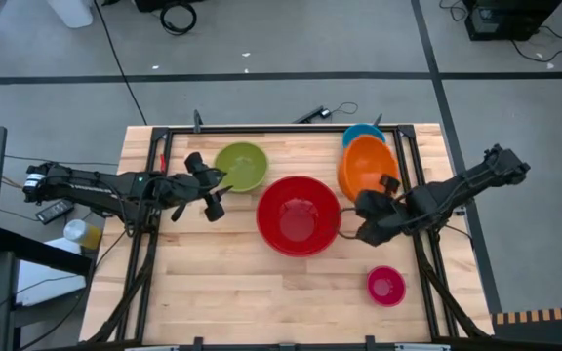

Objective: Nest bowls inside each other
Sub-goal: Stack the orange bowl on the red bowl, then stack the green bowl on the orange bowl

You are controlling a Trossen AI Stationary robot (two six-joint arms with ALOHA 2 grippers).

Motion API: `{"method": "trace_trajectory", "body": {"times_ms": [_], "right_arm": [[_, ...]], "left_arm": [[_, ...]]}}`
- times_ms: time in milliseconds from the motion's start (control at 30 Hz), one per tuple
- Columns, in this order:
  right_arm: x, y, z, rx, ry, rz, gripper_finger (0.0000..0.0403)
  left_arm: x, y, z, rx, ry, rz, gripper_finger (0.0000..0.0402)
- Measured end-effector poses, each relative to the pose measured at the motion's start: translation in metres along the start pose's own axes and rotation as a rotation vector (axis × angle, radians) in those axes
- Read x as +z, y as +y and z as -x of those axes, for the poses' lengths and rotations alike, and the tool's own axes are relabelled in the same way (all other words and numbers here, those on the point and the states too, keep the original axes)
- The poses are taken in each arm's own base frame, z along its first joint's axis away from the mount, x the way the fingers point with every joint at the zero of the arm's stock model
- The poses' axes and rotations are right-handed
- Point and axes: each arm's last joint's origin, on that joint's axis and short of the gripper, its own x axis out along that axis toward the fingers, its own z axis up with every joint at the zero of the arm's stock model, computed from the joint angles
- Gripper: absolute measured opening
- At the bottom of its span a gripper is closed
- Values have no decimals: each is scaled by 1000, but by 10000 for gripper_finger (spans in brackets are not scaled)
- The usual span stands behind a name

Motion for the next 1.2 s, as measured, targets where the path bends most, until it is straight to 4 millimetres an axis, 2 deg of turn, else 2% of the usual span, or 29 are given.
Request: {"method": "trace_trajectory", "body": {"times_ms": [100, 233, 367, 467, 600, 767, 967, 1100, 1200], "right_arm": [[20, 9, -5, 51, -116, 67, 21], [51, 29, -21, 174, -265, 205, 21], [75, 48, -40, 313, -369, 294, 21], [76, 58, -61, 367, -296, 329, 21], [64, 69, -88, 331, -130, 393, 21], [55, 82, -108, 318, -33, 441, 35], [53, 83, -100, 327, -54, 460, 123], [55, 76, -80, 311, -117, 421, 163], [56, 63, -63, 237, -168, 346, 177]], "left_arm": [[0, 1, 0, 44, -4, -2, 194], [4, 5, 0, 163, -42, 17, 194], [5, 5, 1, 190, -54, 26, 194], [4, 5, 1, 190, -46, 26, 194], [2, 5, 1, 191, -33, 28, 194], [2, 5, 1, 190, -36, 66, 194], [0, 4, 0, 157, -28, 97, 194], [-4, 1, -4, 134, -49, 91, 194], [-10, -2, -10, 131, -79, 65, 194]]}}
